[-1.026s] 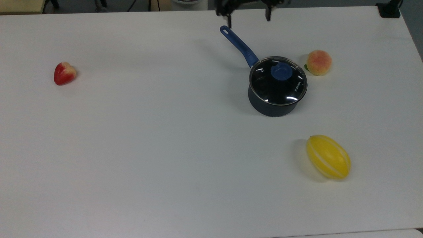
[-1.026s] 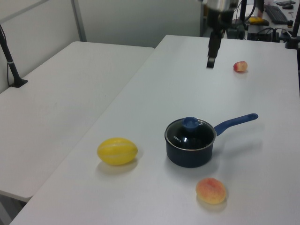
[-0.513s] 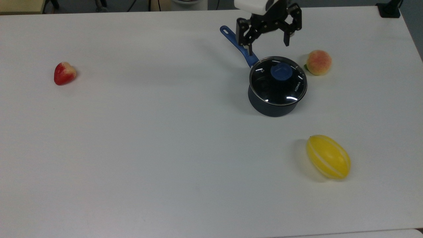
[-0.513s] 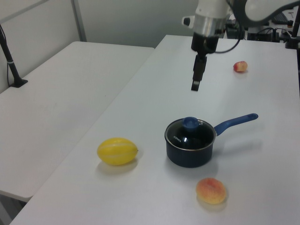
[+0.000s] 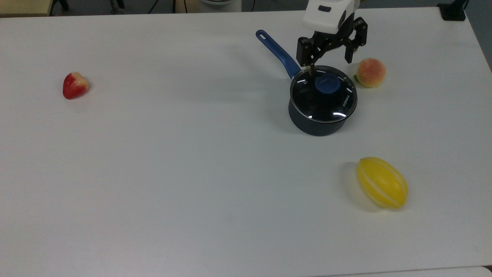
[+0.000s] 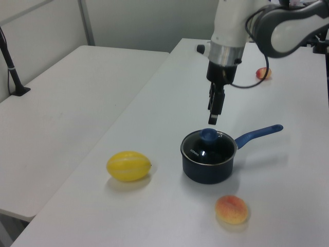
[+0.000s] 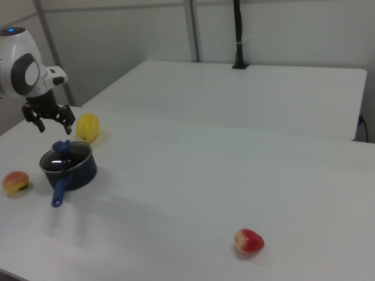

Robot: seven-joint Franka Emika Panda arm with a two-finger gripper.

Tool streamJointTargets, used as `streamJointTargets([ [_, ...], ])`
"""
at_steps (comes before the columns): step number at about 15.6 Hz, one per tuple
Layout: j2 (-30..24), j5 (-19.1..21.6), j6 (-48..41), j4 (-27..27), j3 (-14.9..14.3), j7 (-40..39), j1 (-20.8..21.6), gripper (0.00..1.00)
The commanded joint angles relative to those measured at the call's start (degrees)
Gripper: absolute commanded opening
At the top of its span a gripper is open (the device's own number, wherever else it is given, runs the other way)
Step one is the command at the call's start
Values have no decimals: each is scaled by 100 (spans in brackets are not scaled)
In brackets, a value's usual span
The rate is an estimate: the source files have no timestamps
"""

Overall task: Open lid
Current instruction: 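Move the gripper over the saucepan and lower it toward the blue lid knob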

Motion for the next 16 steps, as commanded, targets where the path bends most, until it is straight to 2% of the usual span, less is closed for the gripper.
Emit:
streamJointTargets([
  [1,-29,-329,482,-358,49,290,5,96],
  [10,200,-619,517,-358,101,360,76,93],
  [16,341,-980,517,-349,110,686,120,92],
])
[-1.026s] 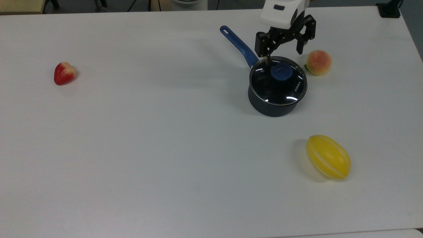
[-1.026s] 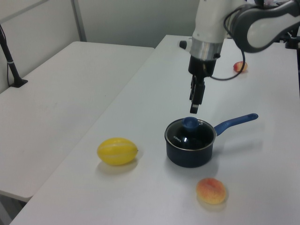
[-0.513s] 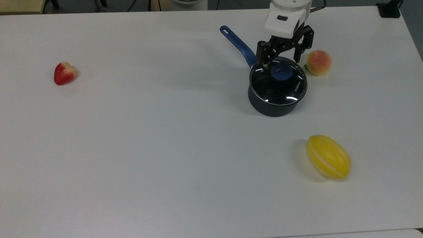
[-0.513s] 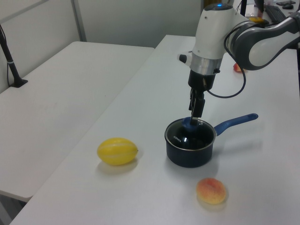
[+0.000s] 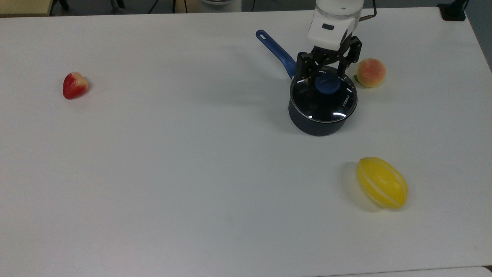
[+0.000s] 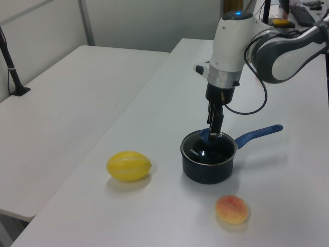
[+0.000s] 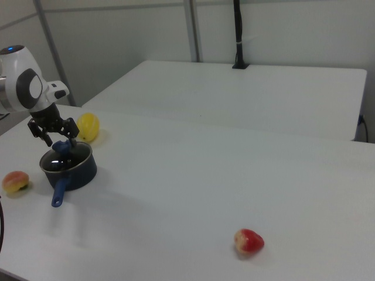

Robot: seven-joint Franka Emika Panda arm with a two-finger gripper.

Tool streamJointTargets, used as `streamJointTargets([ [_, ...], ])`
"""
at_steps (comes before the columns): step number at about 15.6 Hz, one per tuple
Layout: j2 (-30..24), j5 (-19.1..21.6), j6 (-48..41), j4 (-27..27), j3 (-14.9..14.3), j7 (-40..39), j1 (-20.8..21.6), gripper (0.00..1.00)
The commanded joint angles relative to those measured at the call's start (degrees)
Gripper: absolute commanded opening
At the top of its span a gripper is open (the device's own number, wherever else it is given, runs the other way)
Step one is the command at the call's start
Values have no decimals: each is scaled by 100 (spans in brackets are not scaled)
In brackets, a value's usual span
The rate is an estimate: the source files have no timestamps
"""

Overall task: Open lid
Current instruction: 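Close the gripper on the blue knob of the glass lid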

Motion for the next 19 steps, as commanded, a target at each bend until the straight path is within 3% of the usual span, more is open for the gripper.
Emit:
streamJointTargets([
  [1,31,-174,145,-68,-3,237,98,92],
  [10,128,-280,338,-68,32,246,124,90],
  [12,137,-289,347,-59,23,246,116,81],
  [17,146,-394,330,-77,32,220,124,36],
  [19,137,-394,303,-121,32,228,124,32],
])
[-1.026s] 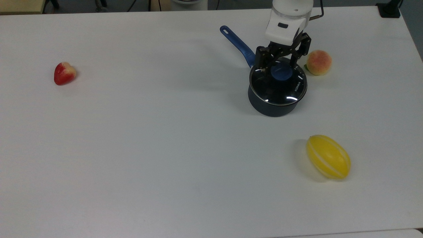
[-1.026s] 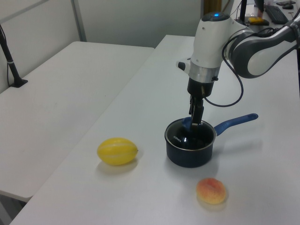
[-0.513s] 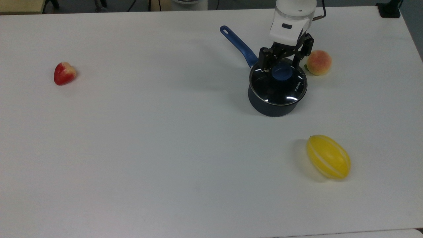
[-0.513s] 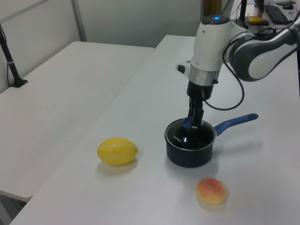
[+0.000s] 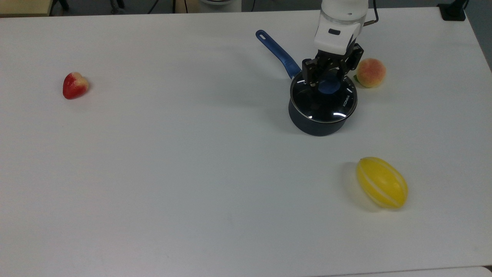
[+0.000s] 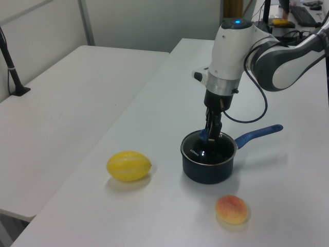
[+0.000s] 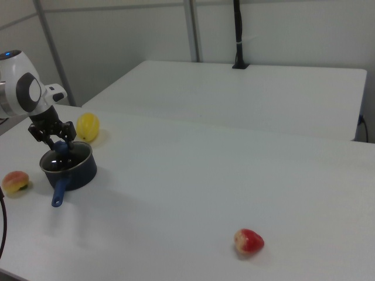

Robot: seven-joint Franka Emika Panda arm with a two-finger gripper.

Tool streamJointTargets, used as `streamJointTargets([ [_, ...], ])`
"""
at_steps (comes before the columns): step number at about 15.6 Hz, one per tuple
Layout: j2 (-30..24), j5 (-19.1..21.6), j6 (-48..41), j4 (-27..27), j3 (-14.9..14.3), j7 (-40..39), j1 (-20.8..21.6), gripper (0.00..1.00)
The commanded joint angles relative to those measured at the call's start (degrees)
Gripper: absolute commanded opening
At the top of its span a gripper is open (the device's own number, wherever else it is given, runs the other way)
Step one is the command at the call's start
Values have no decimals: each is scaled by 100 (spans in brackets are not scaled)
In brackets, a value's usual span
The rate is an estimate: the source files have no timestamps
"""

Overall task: Open lid
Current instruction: 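Close the gripper on the blue knob of the glass lid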

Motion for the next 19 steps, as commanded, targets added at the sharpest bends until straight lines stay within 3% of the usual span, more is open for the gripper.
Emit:
streamJointTargets([
  [1,-26,-121,122,-150,21,156,34,29],
  [4,-43,-121,96,-150,65,147,17,16],
  [8,-122,-103,69,-133,65,156,-18,6],
  [19,-543,2,-334,-71,118,183,-176,6],
])
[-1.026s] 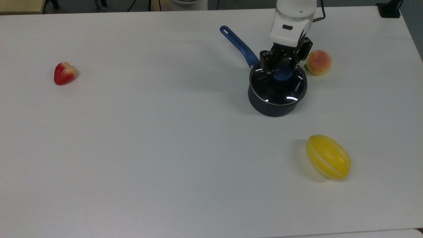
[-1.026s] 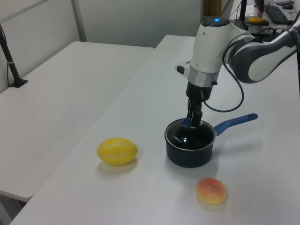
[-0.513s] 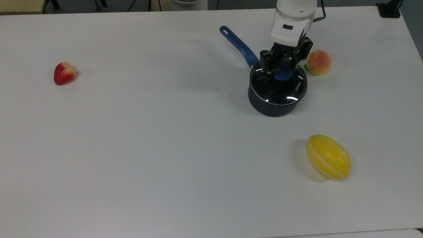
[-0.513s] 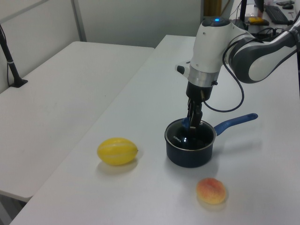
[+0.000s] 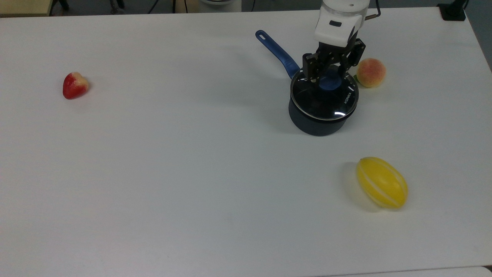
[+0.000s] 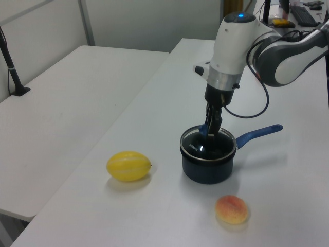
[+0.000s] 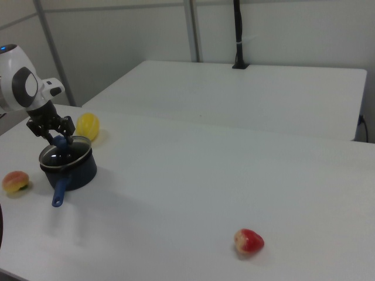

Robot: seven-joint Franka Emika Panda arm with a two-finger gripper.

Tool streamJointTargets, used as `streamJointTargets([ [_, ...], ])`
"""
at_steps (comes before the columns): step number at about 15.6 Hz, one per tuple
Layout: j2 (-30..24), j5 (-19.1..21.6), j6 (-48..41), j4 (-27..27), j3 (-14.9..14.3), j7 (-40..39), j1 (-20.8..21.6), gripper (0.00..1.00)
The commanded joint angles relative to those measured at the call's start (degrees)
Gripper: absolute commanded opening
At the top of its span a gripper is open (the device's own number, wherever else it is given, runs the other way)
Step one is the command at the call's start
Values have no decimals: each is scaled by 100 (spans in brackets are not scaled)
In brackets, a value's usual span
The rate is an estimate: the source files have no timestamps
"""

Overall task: Open lid
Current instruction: 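Lift the glass lid off the saucepan and carry it beside the pan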

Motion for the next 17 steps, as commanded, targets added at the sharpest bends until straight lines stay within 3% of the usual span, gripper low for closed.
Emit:
streamJointTargets([
  [1,-427,33,-398,-79,99,118,-173,6],
  [8,-1086,332,-1216,-79,99,-57,-559,0],
  [11,-1376,674,-1646,-79,29,-460,-814,0],
  [17,-1755,868,-2552,-97,-497,-1471,-982,0],
])
